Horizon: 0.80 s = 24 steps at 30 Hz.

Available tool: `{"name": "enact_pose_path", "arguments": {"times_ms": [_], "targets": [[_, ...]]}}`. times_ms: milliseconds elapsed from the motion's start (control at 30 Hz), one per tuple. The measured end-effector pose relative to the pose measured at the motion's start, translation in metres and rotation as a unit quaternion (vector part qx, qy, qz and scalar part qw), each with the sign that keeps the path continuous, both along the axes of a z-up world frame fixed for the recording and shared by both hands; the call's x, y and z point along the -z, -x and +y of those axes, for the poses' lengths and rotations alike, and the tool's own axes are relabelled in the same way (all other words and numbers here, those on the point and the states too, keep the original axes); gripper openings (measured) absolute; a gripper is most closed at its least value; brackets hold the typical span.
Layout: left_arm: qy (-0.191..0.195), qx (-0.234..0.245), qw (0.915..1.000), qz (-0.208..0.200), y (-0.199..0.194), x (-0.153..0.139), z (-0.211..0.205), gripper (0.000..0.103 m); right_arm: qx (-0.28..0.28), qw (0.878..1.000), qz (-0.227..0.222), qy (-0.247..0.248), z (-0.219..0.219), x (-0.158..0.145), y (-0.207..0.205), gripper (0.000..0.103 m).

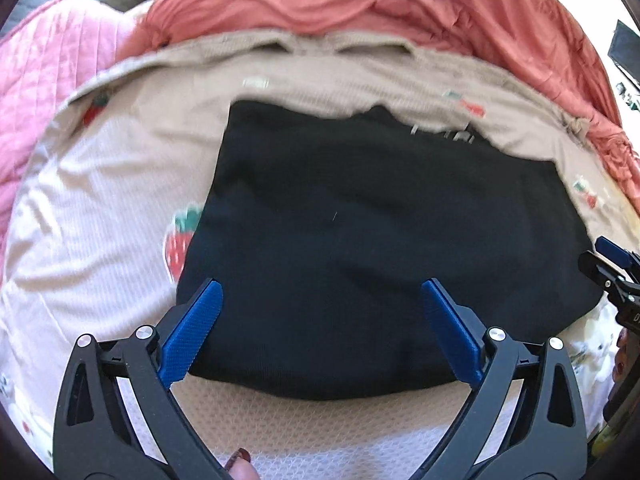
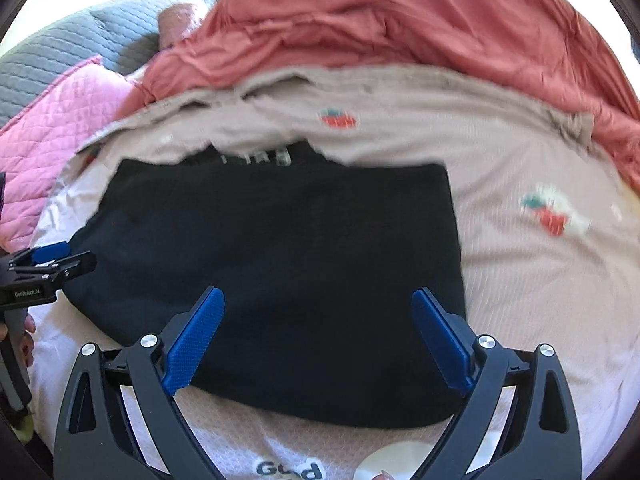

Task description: Fold small clothes

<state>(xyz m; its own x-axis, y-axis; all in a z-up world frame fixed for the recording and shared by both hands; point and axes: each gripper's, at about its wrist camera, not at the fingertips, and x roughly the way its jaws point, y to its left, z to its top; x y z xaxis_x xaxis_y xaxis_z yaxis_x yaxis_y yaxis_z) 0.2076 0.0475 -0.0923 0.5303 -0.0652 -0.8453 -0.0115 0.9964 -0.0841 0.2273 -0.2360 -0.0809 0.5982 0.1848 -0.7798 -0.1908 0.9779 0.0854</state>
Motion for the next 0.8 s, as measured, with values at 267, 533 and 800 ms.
{"name": "enact_pose_path", "arguments": {"times_ms": [267, 533, 800], "targets": [[-0.017, 0.005, 0.9998, 0.003, 0.010, 0.015, 0.000, 0.093, 0.032, 0.998, 0.049, -0.002, -0.011, 0.028, -0.001, 0.094], [0.006, -0.007, 0.9998, -0.015, 0.021, -0.009, 0.010, 0.093, 0.037, 0.999, 0.014, -0.023, -0.011, -0.001, 0.007, 0.094], [0.008, -0.022, 0.9988, -0.042, 0.028, -0.037, 0.020, 0.094, 0.023, 0.999, -0.035, -0.027, -0.004, -0.033, 0.016, 0.098]]}}
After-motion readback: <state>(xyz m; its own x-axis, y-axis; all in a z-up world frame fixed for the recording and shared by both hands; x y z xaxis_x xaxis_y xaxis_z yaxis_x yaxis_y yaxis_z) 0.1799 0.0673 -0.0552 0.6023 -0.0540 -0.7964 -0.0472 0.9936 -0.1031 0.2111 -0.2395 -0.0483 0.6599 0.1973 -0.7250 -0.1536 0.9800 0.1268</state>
